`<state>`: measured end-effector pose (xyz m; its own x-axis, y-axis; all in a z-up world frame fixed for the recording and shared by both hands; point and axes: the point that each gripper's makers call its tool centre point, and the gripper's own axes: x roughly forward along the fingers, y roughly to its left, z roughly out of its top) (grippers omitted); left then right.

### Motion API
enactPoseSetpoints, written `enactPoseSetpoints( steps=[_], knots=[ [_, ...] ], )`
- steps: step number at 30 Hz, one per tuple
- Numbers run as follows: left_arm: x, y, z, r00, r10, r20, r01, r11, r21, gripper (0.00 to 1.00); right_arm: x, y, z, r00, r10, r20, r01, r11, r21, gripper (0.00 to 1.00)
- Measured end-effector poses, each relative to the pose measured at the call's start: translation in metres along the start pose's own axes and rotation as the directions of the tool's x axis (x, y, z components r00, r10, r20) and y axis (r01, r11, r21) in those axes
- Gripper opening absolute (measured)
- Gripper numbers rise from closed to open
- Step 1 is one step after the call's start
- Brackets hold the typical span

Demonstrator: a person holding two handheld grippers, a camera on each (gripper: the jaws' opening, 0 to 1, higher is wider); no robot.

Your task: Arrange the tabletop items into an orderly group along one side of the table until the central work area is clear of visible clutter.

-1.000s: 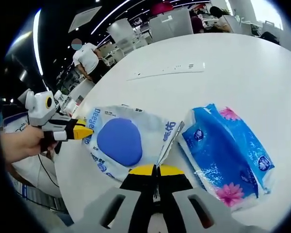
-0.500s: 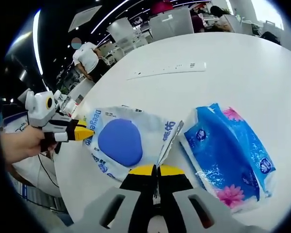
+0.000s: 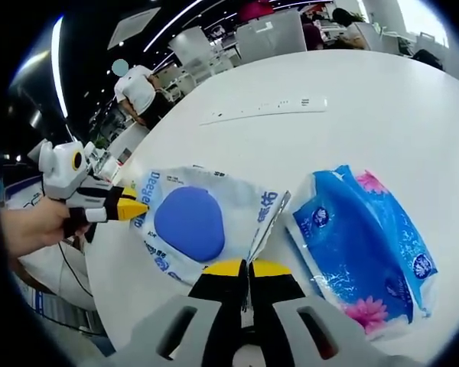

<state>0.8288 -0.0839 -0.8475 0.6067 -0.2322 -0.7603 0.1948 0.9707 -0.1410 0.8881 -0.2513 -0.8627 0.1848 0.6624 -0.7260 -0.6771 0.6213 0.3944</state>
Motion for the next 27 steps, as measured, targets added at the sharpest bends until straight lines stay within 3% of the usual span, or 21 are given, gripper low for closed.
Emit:
enactPoseSetpoints(
  steps=[27],
  knots=[
    [0.0071,0.0041,-0.0007,1.000,-0.002,-0.029,0.002,1.000,0.025,0.02,0.0018,-0.0034,0.0017,1.000,-0.008,-0.008,0.008,1.000,-0.004,0.00]
  ],
)
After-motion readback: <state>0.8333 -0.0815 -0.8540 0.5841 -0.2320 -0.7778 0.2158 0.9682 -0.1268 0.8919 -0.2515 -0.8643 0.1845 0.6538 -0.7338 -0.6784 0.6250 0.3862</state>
